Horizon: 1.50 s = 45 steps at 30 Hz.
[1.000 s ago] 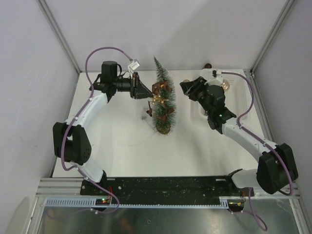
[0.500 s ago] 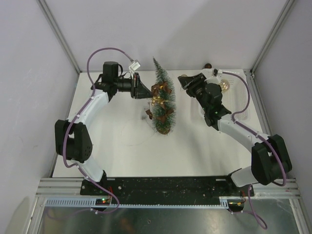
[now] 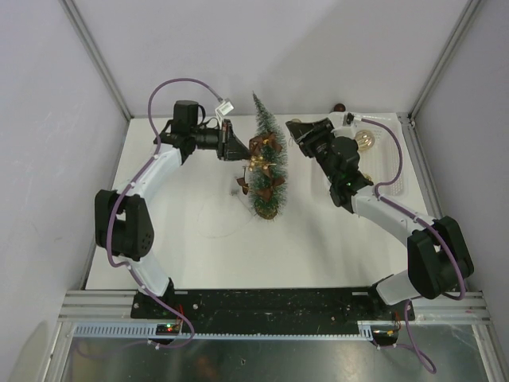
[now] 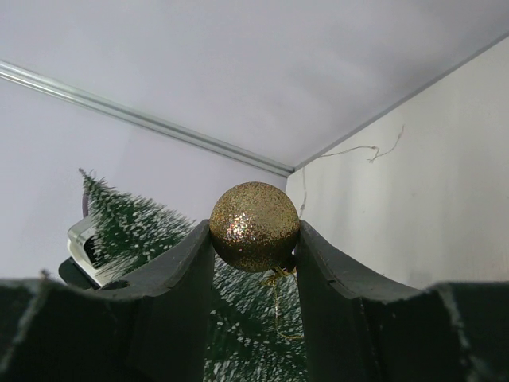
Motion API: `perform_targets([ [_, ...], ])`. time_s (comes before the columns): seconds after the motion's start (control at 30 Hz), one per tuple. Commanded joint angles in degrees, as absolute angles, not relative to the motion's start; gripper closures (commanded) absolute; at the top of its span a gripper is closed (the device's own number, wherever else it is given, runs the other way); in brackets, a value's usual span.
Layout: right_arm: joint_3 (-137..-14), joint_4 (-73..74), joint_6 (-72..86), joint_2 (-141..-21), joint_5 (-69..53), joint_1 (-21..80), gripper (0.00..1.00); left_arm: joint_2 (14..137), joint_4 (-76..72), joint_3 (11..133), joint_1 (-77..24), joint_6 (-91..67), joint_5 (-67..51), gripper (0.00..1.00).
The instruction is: Decorate the small christmas tree
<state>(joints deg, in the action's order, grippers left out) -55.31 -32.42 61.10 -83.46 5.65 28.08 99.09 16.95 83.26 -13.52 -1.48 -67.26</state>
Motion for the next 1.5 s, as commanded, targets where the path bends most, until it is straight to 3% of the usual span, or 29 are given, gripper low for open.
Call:
perform_targets([
  [0.0, -57.86, -36.91, 63.55, -84.02, 7.55, 28.79, 0.85, 99.25, 15.97, 86.19, -14.2, -0.77, -68.37, 0.76],
  [0.27, -57.59, -36.64, 64.54, -84.29, 8.44, 29.9, 0.86, 99.12, 15.93, 86.0, -14.5, -0.69, -68.29, 0.85],
  [1.47, -49.98, -35.98, 63.06, -80.87, 14.06, 31.01, 0.88, 97.84, 15.93, 85.24, -15.08, -1.14, -68.47, 0.92],
])
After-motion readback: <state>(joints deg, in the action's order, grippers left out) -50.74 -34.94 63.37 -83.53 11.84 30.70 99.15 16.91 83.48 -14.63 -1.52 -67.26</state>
